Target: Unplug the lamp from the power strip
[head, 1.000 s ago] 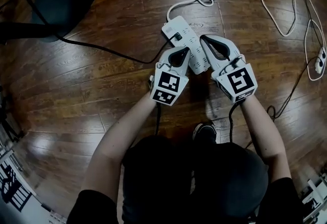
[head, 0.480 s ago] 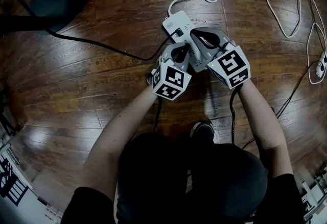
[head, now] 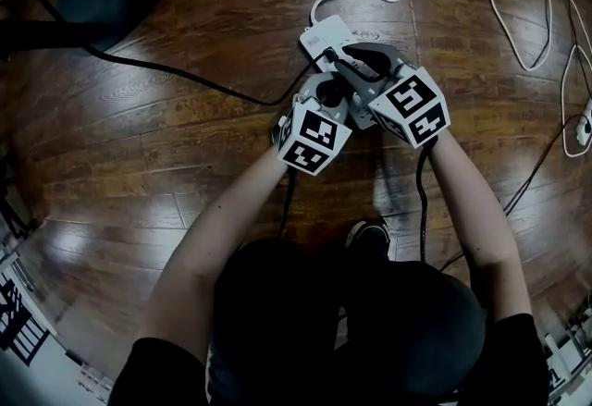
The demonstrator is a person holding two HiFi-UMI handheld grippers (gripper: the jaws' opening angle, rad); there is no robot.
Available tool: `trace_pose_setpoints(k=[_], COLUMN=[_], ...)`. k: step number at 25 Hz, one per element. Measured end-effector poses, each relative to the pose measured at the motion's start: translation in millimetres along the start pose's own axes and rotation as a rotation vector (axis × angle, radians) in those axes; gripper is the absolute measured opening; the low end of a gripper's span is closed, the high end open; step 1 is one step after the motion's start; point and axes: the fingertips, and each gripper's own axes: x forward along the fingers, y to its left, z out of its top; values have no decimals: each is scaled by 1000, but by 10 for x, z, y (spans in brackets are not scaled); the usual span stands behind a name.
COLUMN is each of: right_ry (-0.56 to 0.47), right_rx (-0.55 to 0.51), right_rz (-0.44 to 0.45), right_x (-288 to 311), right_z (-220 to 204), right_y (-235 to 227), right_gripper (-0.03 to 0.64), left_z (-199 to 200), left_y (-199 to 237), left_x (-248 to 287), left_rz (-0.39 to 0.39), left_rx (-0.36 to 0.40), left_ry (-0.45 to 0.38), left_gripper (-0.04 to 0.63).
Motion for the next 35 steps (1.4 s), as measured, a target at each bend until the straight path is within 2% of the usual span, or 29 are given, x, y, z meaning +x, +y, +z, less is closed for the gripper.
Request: trace_pose_setpoints(k=[2, 5, 9, 17, 28, 32, 35], right_ry=[24, 25, 83, 97, 10, -119, -107], right_rx=[7, 17, -48, -91, -132, -97, -151], right_rz=[16, -15, -69, -16, -59, -58, -46], right_x=[81, 169, 293, 315, 280, 217, 240], right_z=[-5, 63, 39, 47, 84, 423, 520], right_y=[50, 64, 28, 43, 70, 75, 107], right_gripper=[111, 117, 84, 59, 55, 52, 52], left_z=[-2, -2, -8, -1, -3, 2, -6], left_y=[2, 12, 13, 24, 33, 32, 23], left_x=[-6, -10, -10, -12, -1, -1, 3], left_rz=[-6, -6, -2, -18, -44, -44, -43], left_rx=[-11, -36, -51, -66, -100, -89, -58], left_ry=[3, 0, 0, 1, -10, -9, 3], left_gripper=[3, 3, 3, 3, 3, 3, 3])
